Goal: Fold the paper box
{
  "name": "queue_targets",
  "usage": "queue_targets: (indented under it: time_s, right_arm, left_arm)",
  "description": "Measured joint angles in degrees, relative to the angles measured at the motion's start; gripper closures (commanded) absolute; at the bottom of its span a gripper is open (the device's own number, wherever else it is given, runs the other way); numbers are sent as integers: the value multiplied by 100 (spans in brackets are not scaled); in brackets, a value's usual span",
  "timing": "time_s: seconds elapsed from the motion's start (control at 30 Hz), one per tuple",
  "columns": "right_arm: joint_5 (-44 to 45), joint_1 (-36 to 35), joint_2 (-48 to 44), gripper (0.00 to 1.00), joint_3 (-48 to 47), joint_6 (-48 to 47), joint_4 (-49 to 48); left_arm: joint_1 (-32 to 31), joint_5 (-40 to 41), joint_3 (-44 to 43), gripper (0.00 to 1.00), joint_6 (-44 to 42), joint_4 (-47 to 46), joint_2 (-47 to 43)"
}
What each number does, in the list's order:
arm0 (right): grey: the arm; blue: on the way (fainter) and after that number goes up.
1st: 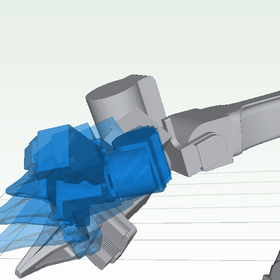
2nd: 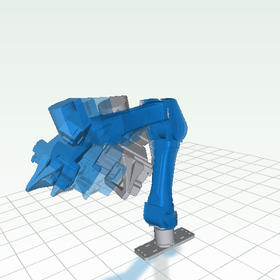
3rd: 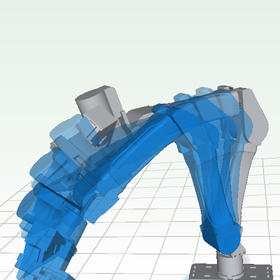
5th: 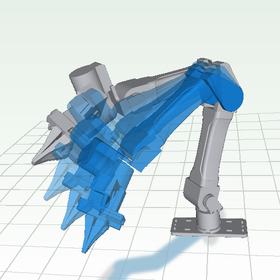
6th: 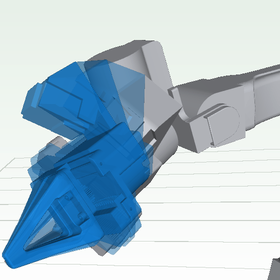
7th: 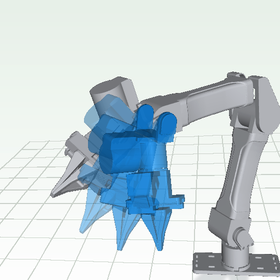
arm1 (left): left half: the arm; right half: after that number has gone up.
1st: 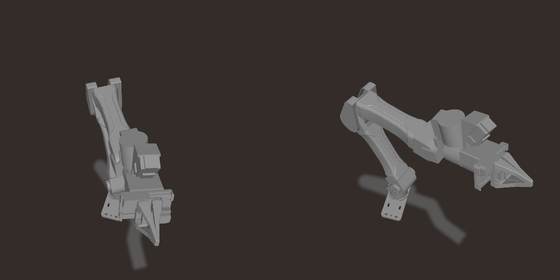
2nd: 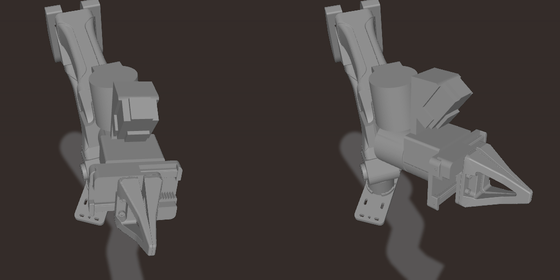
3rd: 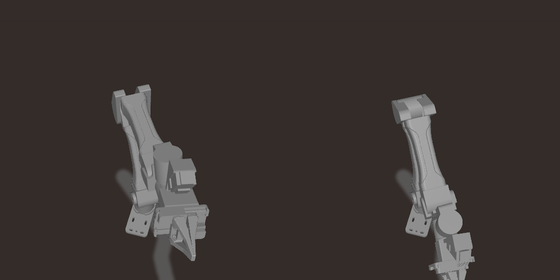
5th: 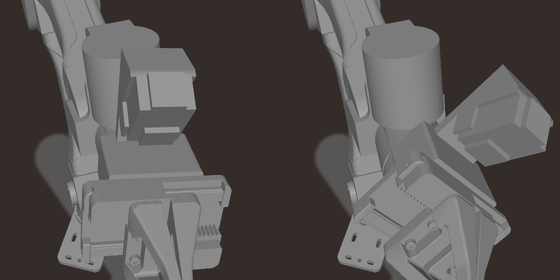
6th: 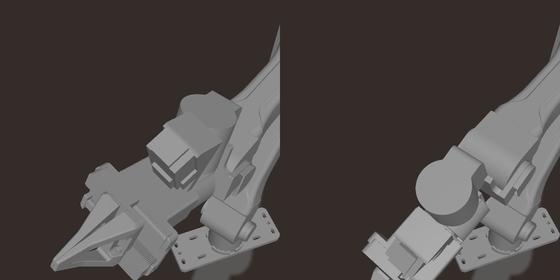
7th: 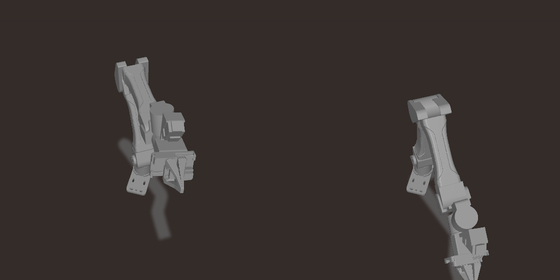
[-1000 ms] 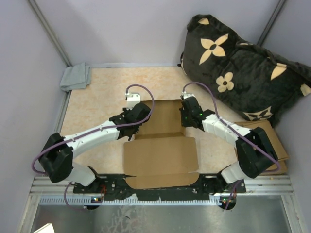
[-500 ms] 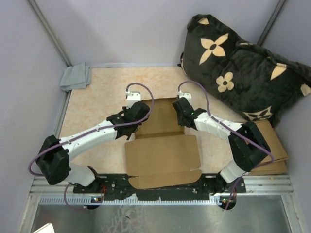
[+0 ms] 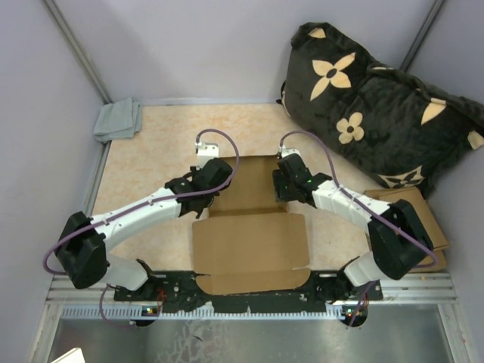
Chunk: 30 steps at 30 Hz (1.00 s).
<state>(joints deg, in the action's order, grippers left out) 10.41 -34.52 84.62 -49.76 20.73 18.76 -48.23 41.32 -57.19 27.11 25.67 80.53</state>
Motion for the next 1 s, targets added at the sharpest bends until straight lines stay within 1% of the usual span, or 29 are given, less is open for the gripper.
queue_targets:
  time_s: [0.1,0.17,0.2,0.23,0.27,0.47,0.6,0.67,0.77,0.83,0.87,1.0]
  right_arm:
    - [-131,173,-317,48,-20,-17,105]
    - [-188,341,-461,47,-42,-22,168]
    - [-223,459,-535,46,-76,-28,223]
    - [-251,551,-590,46,-107,-44,243]
    - [-264,627,-632,46,-142,-66,269]
    - [-284,820,-699,45,-498,-256,420]
    - [-348,820,-651,42,-931,-479,487]
    - [-450,820,-511,42,-1246,-640,466]
    - [-702,820,9,43,-1974,-949,461]
    - [-911,820,531,43,-2583,-1161,494]
    - [-1075,820,951,44,-3034,-1316,461]
    - [-1513,817,1845,44,-3687,-1700,361]
  left_arm:
    - [2,2,-31,67,11,55,0]
    - [9,2,-72,57,28,168,2]
    - [22,4,-101,50,48,223,2]
    - [39,9,-131,45,57,289,2]
    - [48,15,-164,43,92,341,2]
    - [175,28,-223,41,208,627,-151]
    - [223,-20,-212,40,195,669,-605]
    - [229,-98,-96,40,103,496,-962]
    - [236,-269,315,40,-42,127,-1681]
    - [236,-358,544,40,-59,-11,-2017]
    - [236,-409,671,40,-59,-81,-2164]
    - [238,-503,997,40,-42,-127,-2505]
